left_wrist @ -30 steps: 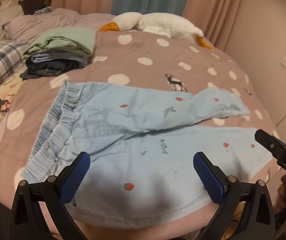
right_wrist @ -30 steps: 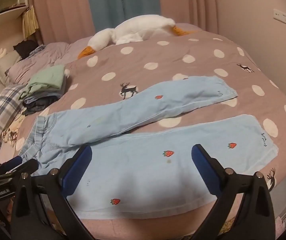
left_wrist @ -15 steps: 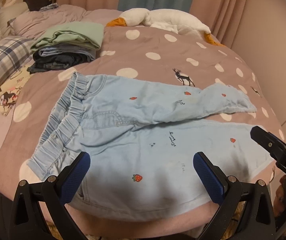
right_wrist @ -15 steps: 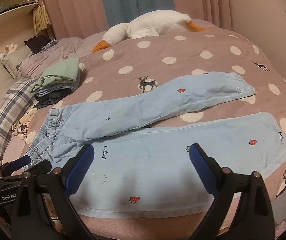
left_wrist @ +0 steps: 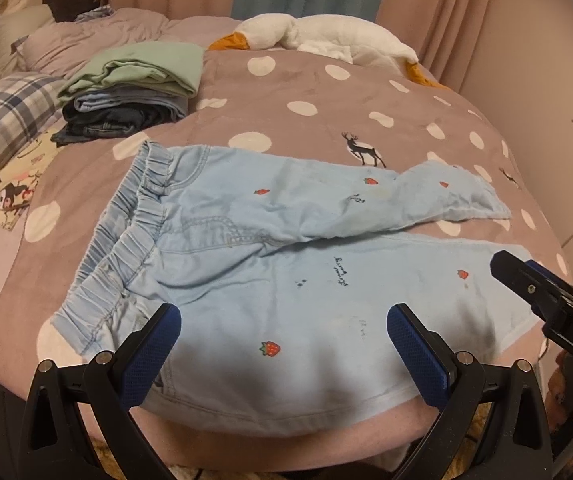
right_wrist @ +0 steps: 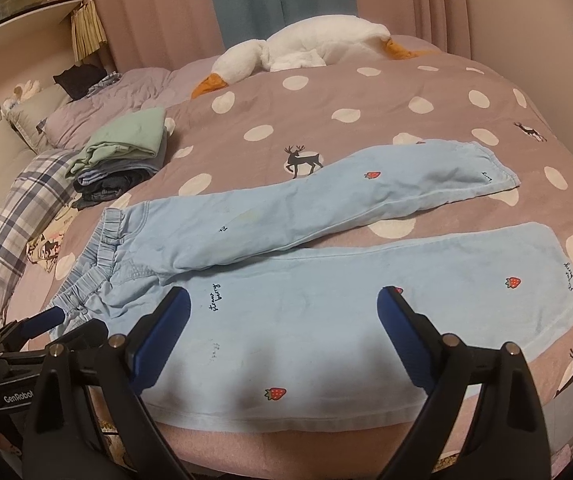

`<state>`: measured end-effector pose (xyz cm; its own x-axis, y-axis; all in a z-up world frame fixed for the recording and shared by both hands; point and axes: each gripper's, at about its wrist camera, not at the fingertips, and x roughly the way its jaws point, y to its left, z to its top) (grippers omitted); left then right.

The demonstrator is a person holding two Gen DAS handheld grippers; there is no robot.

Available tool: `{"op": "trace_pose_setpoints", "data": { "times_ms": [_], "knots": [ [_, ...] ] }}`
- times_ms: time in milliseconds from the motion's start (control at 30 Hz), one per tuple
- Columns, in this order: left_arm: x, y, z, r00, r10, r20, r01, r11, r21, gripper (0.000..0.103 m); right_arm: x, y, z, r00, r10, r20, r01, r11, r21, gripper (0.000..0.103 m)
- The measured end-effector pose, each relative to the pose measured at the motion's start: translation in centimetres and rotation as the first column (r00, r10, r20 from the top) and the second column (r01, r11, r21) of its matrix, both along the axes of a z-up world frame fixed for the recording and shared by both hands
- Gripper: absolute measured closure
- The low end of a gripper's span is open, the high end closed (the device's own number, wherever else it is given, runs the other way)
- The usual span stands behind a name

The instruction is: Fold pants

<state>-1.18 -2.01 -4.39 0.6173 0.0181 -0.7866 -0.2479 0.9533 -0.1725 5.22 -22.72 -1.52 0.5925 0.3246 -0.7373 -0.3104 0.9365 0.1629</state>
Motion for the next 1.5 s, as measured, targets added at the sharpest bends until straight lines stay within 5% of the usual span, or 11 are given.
{"op": "trace_pose_setpoints", "data": {
  "times_ms": [1500],
  "knots": [
    [-0.2, 0.2, 0.1, 1.0, -0.029, -0.004, 0.029, 0.999, -0.023, 0.001, 0.4, -1.4, -0.4, 0.998, -0.061, -0.011, 0.061, 0.998, -0.013, 0.009]
  ]
}}
